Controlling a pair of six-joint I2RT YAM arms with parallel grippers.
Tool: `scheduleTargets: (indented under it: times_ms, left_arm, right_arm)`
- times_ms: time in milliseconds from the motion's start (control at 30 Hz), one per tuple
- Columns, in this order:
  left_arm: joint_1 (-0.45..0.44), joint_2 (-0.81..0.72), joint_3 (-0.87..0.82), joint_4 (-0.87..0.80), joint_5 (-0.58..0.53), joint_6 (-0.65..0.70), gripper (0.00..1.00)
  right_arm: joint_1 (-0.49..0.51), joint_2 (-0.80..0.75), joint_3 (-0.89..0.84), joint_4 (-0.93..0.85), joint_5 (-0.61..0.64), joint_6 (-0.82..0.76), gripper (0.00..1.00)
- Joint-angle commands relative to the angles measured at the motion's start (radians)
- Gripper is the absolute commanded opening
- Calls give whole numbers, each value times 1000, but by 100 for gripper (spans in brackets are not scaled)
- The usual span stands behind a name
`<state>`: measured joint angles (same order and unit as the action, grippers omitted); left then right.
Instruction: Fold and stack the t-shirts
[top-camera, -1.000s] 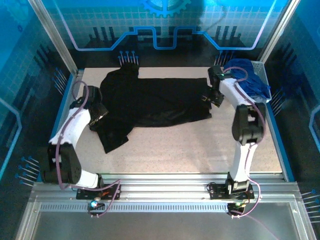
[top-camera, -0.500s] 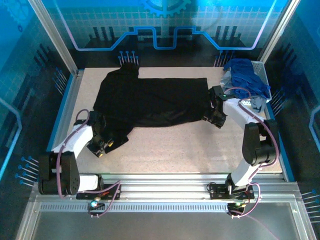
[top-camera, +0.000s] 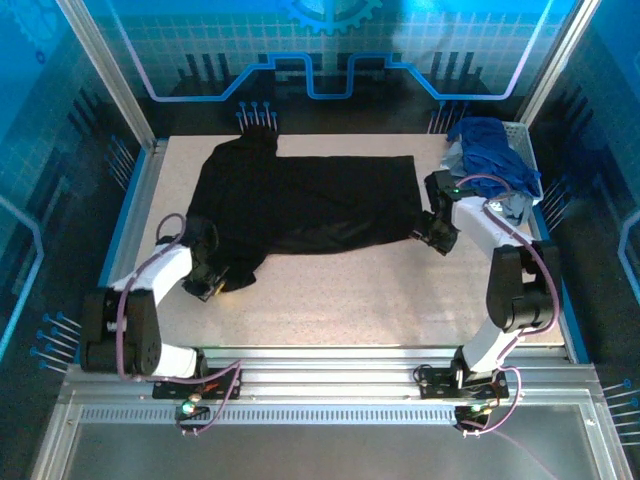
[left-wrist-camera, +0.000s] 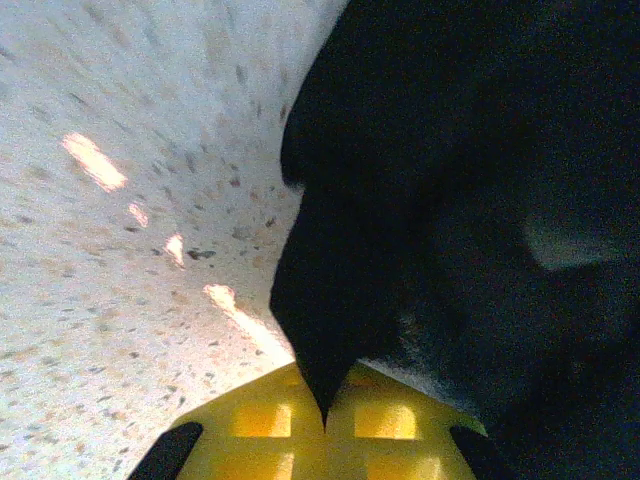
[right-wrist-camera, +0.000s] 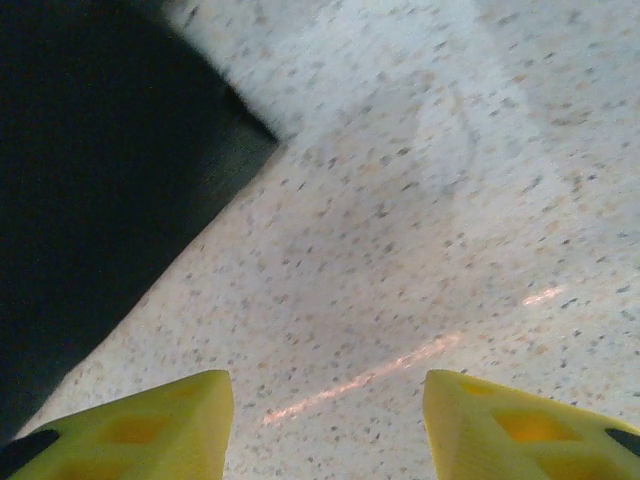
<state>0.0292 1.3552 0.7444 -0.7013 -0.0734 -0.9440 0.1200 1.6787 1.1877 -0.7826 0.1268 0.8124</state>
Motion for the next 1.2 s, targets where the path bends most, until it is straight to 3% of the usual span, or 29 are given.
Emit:
scheduleTargets:
  times_ms: [0,133,600,700,800,867,1167]
  left_arm:
    - [-5,-139,84,-70,-170,-39,0]
    - [-5,-195,104,-92,-194,-75,0]
    - [-5,-211,101,-96,-162,-68,0]
    - [-5,-209,104,-94,-159,-65,0]
    - [-5,-213,112,-95,-166,-61,0]
    - [-5,-218,117,-99,-174,-59,0]
    - [-4,-279,135,-123,-202,-50,0]
  right_arm:
    - [-38,53,44,9,24,26,53]
    - [-46,121,82,55,-16,46,44]
    - [-44,314,190,74,-92,126,38]
    - [-42,345,221,72,-89,123,27]
    - [-40,362,263,36,-57,117,8]
    - [-37,331,271,16,-25,118,0]
    - [-11,5,178,-150,56,108,0]
